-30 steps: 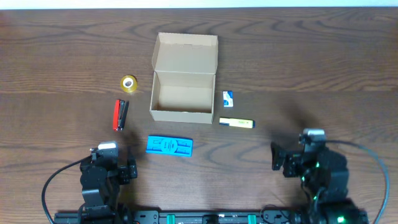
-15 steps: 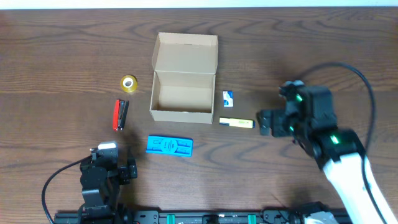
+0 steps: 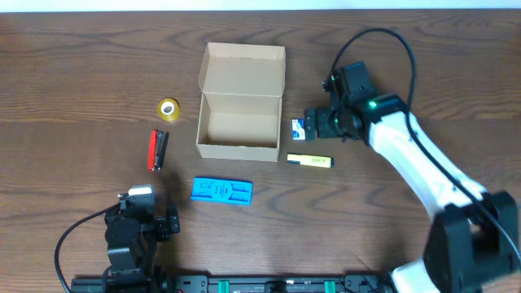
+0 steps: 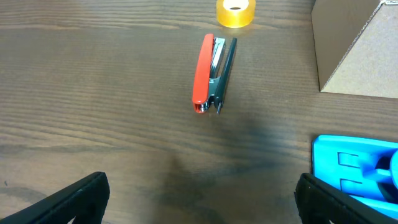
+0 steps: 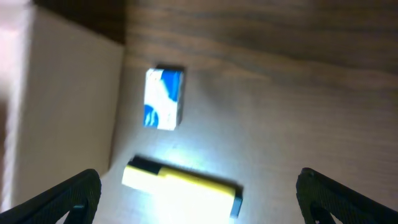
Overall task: Pack container
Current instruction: 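Reach right gripper to the small white-blue box and grasp it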
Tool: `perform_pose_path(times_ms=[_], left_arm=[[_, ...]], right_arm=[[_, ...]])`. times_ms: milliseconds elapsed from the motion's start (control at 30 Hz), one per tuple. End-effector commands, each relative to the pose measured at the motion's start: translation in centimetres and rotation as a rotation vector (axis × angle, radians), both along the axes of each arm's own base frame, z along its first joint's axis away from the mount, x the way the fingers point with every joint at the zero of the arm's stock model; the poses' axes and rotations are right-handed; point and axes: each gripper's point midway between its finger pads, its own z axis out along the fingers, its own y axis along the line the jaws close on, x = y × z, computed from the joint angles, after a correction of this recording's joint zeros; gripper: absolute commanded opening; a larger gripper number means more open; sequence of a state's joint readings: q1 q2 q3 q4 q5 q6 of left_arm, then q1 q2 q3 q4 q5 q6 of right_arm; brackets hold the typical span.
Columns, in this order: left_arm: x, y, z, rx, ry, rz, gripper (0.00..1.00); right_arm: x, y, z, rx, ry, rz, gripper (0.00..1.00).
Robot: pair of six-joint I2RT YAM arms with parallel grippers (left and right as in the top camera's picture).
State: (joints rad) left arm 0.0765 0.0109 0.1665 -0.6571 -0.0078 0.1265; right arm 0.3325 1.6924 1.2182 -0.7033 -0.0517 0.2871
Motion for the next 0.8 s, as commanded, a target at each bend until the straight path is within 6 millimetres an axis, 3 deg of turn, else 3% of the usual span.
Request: perform_pose_path(times_ms=[0,267,767], left_arm=[[-0.1,0.3,-0.3,-0.005,0.002,0.023,0.95],[-0.1,0.3,-0.3,-0.005,0.002,0.023,0.95],[-0.1,0.3,-0.3,-0.005,0.002,0.023,0.96]], right_arm=[[1.8,1.0,-0.2,-0.017,-0.040,-0.040,0.99],[3.2,3.9,-2.0,-0.011,-0.083,0.008,0.99],[3.2,3.5,-2.9,-0.025,-0.079,-0.026,0.99]])
